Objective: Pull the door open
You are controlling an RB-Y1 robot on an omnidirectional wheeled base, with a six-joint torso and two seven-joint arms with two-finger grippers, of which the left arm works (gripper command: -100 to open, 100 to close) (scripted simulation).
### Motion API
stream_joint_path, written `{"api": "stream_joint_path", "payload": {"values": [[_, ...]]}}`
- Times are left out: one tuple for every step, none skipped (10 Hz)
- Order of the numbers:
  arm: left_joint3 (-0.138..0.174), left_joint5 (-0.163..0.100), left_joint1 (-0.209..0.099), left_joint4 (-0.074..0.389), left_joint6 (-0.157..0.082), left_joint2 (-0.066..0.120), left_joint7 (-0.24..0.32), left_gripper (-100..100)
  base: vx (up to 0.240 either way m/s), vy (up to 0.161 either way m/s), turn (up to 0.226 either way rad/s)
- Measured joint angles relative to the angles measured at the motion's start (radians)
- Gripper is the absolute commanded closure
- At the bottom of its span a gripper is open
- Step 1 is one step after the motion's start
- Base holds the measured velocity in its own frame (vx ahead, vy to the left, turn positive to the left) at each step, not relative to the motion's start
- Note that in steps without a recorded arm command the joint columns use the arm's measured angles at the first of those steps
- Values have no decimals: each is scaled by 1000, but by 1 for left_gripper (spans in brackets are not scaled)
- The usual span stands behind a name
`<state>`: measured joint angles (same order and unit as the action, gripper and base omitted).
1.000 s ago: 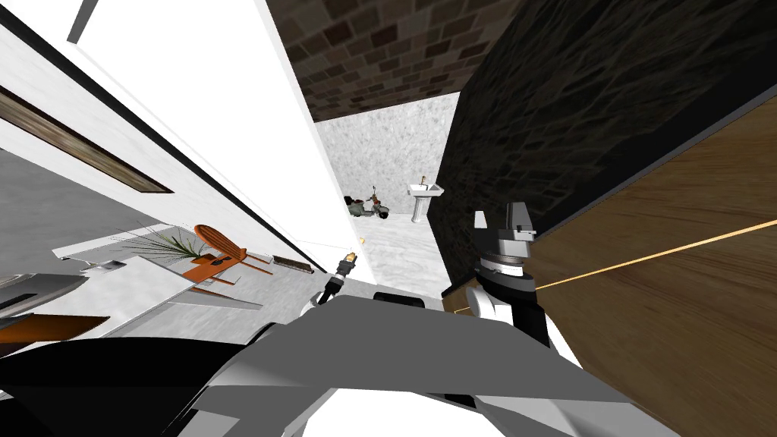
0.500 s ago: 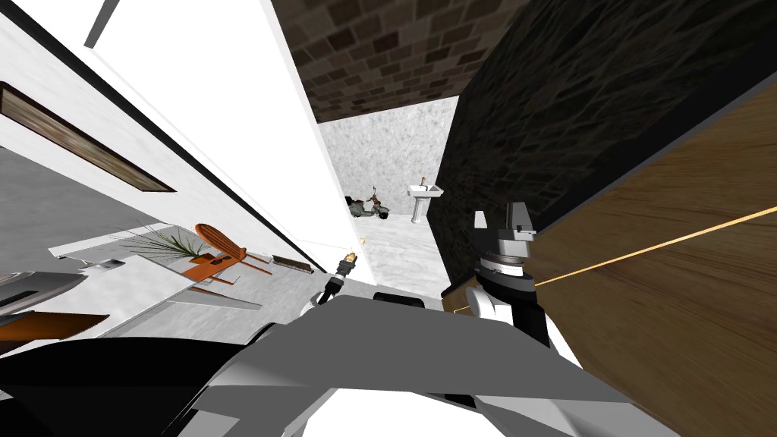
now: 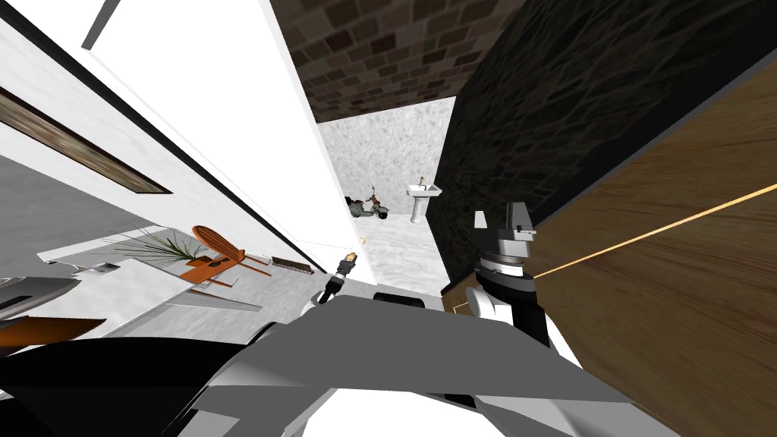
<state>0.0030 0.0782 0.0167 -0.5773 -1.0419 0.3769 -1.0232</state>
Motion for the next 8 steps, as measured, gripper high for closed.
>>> {"api": "stream_joint_path", "payload": {"values": [[-2,-5,-5,6,-2,0,25,100,-44,14,-29],[-4,-10,-4,1,2,-1,50,100,-48,22,-27],[-6,-15,-6,1,3,-1,77,100,-42,24,-41],[-9,-21,-10,6,3,-2,105,100,-28,14,-18],[-10,-23,-13,12,0,-2,123,100,-29,15,-21],[-12,-28,-13,10,2,-3,145,100,-49,23,-44],[-14,-34,-13,4,6,-3,171,100,-34,18,-20],[-16,-37,-17,10,5,-5,188,100,-26,13,-27]]}}
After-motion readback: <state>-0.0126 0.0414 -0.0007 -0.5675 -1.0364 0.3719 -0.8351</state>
